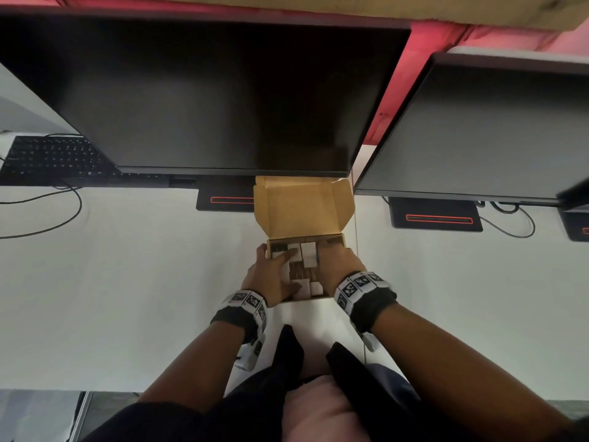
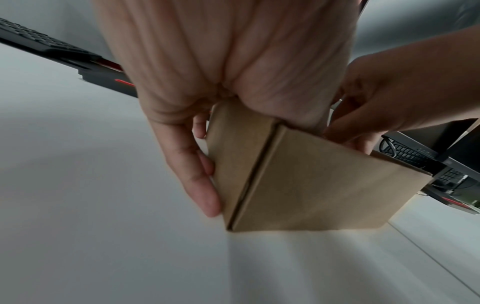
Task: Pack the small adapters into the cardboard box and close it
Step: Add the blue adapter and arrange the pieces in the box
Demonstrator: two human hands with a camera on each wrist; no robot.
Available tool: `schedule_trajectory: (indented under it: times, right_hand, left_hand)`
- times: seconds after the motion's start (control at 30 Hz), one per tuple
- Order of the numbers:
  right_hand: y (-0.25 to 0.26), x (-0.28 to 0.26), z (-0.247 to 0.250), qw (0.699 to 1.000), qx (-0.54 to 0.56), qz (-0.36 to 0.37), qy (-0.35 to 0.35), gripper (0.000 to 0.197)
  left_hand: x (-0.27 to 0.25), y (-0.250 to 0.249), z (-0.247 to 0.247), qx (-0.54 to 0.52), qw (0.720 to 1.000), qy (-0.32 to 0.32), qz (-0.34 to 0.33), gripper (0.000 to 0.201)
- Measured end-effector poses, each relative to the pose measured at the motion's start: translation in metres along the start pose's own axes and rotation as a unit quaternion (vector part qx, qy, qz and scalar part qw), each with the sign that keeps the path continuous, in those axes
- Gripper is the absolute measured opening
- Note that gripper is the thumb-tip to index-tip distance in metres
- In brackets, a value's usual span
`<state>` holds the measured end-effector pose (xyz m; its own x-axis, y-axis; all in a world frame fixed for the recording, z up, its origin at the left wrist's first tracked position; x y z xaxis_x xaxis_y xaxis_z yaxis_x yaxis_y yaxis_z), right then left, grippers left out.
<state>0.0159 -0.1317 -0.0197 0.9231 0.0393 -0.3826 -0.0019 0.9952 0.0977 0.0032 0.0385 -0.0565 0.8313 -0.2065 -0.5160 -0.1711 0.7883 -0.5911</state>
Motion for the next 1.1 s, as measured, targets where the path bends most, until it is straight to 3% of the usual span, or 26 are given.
schedule_trajectory:
  times: [0.13, 0.37, 0.43, 0.5, 0.57, 0.63, 0.7, 0.77, 0.83, 1.1]
  right_hand:
    - [0.012, 0.013, -0.007, 0.995, -0.098, -0.003, 0.021, 0.019]
    - [0.001, 0.014, -0.013, 0.999, -0.043, 0.005, 0.031, 0.017]
    - [-0.007, 0.010, -0.005, 1.000, 0.001, 0.008, -0.012, 0.014]
    - [-0.023, 0.004, 0.007, 0.993, 0.072, -0.008, -0.097, 0.013]
    - [-0.043, -0.001, 0.021, 0.963, 0.177, -0.064, -0.192, 0.017]
    - [-0.059, 0.000, 0.031, 0.914, 0.299, -0.127, -0.242, 0.024]
    - [-0.066, 0.011, 0.036, 0.865, 0.432, -0.181, -0.180, 0.030]
    - [-0.062, 0.021, 0.041, 0.812, 0.553, -0.176, -0.067, 0.039]
    - [-0.055, 0.023, 0.046, 0.766, 0.623, -0.159, 0.003, 0.043]
    - [-0.054, -0.002, 0.030, 0.788, 0.575, -0.211, 0.058, 0.055]
  left_hand:
    - [0.001, 0.002, 0.000, -0.013, 1.000, -0.004, -0.006, 0.083]
    - [0.000, 0.001, -0.001, -0.009, 1.000, 0.011, -0.021, 0.081]
    - [-0.005, 0.002, 0.004, -0.022, 0.999, -0.027, -0.035, 0.067]
    - [-0.011, 0.003, 0.014, -0.059, 0.989, -0.121, -0.053, 0.048]
    - [-0.014, 0.004, 0.025, -0.132, 0.968, -0.209, -0.048, 0.039]
    - [-0.008, 0.001, 0.038, -0.222, 0.944, -0.244, -0.015, 0.035]
    - [0.002, -0.006, 0.050, -0.306, 0.926, -0.218, 0.024, 0.034]
    - [0.010, -0.015, 0.059, -0.388, 0.905, -0.164, 0.051, 0.035]
    - [0.011, -0.025, 0.065, -0.444, 0.886, -0.119, 0.067, 0.037]
    - [-0.019, -0.022, 0.059, -0.493, 0.851, -0.033, 0.176, 0.057]
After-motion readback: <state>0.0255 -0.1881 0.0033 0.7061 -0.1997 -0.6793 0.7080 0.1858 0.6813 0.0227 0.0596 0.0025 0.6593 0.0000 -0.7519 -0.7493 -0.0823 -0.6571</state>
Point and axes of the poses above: each hand's wrist, its own x-axis towards the middle knuckle, its own z-axis out of the back of the hand, y = z × x, the point moved 2 cm from there along x, towards the middle knuckle, and after that the axes turned 5 degrees about -x, right-handed, at the moved point
